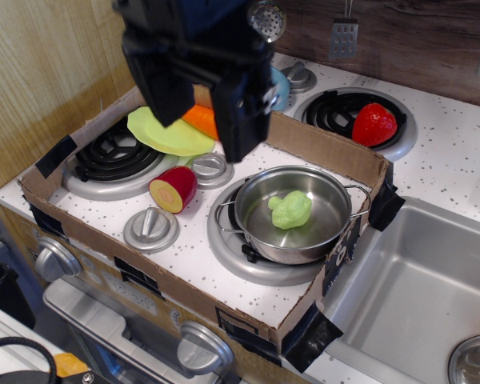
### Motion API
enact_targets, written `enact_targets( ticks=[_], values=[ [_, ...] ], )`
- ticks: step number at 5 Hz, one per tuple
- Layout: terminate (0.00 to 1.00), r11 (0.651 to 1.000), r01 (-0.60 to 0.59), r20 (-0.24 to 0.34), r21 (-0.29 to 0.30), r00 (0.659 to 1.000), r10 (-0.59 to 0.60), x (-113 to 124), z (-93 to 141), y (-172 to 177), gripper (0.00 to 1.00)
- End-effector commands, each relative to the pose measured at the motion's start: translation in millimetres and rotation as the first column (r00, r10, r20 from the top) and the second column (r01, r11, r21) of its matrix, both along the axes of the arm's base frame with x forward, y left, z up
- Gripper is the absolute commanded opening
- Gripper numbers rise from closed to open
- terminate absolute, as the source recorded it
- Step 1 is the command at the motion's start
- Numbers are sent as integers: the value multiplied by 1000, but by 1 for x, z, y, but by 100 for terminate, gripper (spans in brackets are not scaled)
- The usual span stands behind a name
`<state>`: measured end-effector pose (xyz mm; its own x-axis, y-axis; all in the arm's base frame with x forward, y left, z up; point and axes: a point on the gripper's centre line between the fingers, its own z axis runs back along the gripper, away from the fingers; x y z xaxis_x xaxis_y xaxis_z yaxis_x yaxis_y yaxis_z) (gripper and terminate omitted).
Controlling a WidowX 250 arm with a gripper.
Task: Take broccoli out of pan
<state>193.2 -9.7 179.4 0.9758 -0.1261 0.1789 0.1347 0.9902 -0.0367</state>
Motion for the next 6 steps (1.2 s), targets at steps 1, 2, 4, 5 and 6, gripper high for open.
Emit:
enact_targets(
  ticks=[1, 2, 4, 5, 6],
  values=[
    [0, 1000, 11, 33, -27, 999, -10, 39, -24, 10, 100],
    [0, 997, 47, 43, -65, 998, -45, 54, -39, 12, 100],
    [0, 995, 53, 27, -90, 998, -51, 78, -72, 9, 100],
    [0, 998, 33, 19, -57, 999, -32, 82, -79, 2, 100],
    [0, 998, 58, -9, -15, 998, -58, 85, -89, -5, 100]
  ],
)
